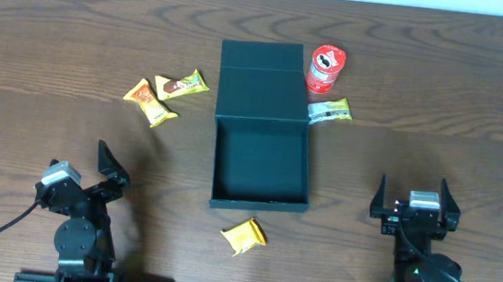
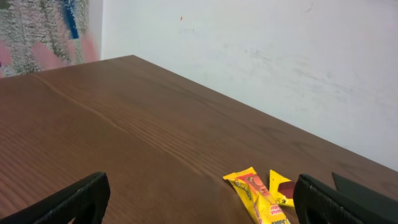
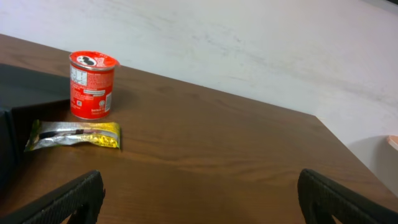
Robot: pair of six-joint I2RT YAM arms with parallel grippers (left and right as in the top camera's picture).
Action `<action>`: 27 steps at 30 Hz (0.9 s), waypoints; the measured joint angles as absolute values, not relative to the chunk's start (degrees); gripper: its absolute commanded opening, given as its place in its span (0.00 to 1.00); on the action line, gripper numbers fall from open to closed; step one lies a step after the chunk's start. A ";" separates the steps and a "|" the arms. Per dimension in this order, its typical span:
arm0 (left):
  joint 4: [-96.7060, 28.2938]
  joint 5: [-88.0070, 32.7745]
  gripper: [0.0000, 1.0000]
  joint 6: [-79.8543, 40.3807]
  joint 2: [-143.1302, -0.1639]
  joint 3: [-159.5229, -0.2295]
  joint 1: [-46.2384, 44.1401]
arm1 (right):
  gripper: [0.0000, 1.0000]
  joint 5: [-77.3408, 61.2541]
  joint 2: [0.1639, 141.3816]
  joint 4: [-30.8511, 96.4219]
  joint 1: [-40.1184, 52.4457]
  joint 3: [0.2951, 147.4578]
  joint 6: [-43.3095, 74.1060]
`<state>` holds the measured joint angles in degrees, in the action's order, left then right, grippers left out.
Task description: Pack container
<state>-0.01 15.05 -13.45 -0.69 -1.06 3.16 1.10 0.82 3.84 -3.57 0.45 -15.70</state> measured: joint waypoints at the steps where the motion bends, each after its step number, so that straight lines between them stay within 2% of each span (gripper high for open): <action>1: 0.01 15.05 0.95 -13.45 -0.69 -1.06 3.16 | 0.99 1.10 0.82 3.84 -3.57 0.45 -15.70; 11: 0.01 17.17 0.95 -13.45 -0.69 -1.06 3.16 | 0.99 1.06 0.82 3.57 -3.57 0.45 -15.68; 19: 6.37 14.72 0.95 -11.46 -0.60 -0.84 3.11 | 0.99 -1.89 0.69 -5.56 -3.57 0.93 -10.33; 23: 5.69 13.58 0.96 -9.63 -1.56 -6.46 3.11 | 0.99 0.60 2.61 -4.99 -3.57 7.29 -8.78; 27: 7.29 13.47 0.96 -5.87 -10.66 -21.15 3.11 | 0.99 6.09 14.24 -7.46 -3.57 20.91 -7.94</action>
